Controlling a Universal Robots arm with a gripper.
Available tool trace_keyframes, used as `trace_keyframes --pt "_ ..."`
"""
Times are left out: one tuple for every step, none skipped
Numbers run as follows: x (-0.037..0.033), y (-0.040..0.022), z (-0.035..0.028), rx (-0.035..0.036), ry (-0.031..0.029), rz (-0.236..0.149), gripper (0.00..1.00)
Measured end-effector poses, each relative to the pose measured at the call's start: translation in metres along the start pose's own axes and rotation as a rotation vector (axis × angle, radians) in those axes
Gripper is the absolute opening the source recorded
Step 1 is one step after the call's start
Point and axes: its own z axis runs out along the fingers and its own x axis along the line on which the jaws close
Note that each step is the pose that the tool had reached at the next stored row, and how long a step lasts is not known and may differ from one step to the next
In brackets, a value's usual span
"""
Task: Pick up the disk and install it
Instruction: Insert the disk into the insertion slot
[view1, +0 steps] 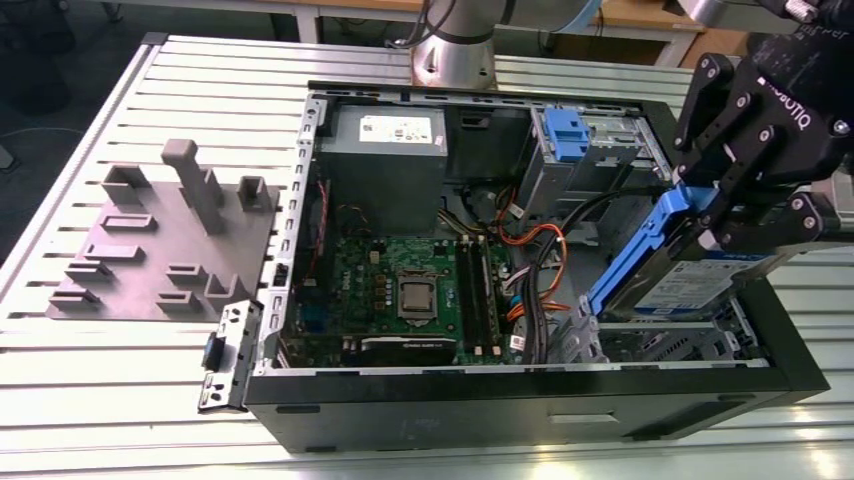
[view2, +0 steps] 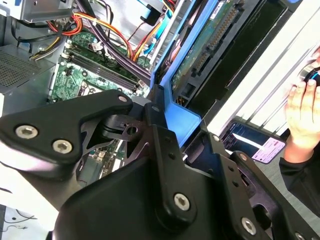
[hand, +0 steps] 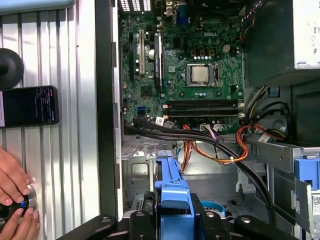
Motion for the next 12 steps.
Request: trace_keyframes --pt "0.0000 0.0000 0.0000 0.0000 0.0001 0.000 0.37" --pt "0.0000 0.0000 0.0000 0.0000 0.0001 0.000 0.37" --pt "0.0000 0.0000 0.0001 0.0000 -0.0001 0.000 0.37" --pt "0.0000 0.0000 0.0001 0.0000 0.0000 0.000 0.37" --pt "0.0000 0.0000 0.0002 0.0001 0.0000 0.000 0.37" --pt "0.0000 0.0000 0.0002 0.0000 0.0000 0.000 0.37" --pt "0.0000 0.0000 0.0002 0.0000 0.0000 0.000 0.37" --pt "0.0000 0.0000 0.0002 0.0000 0.0000 0.000 0.37" --pt "0.0000 0.0000 0.0003 0.0001 0.0000 0.000 0.37" --pt "0.0000 0.0000 0.0003 0.0000 -0.0001 0.000 0.37" --pt "0.0000 0.0000 0.0003 0.0000 0.0000 0.000 0.38" --pt "0.0000 0.0000 0.0003 0.0001 0.0001 0.000 0.38"
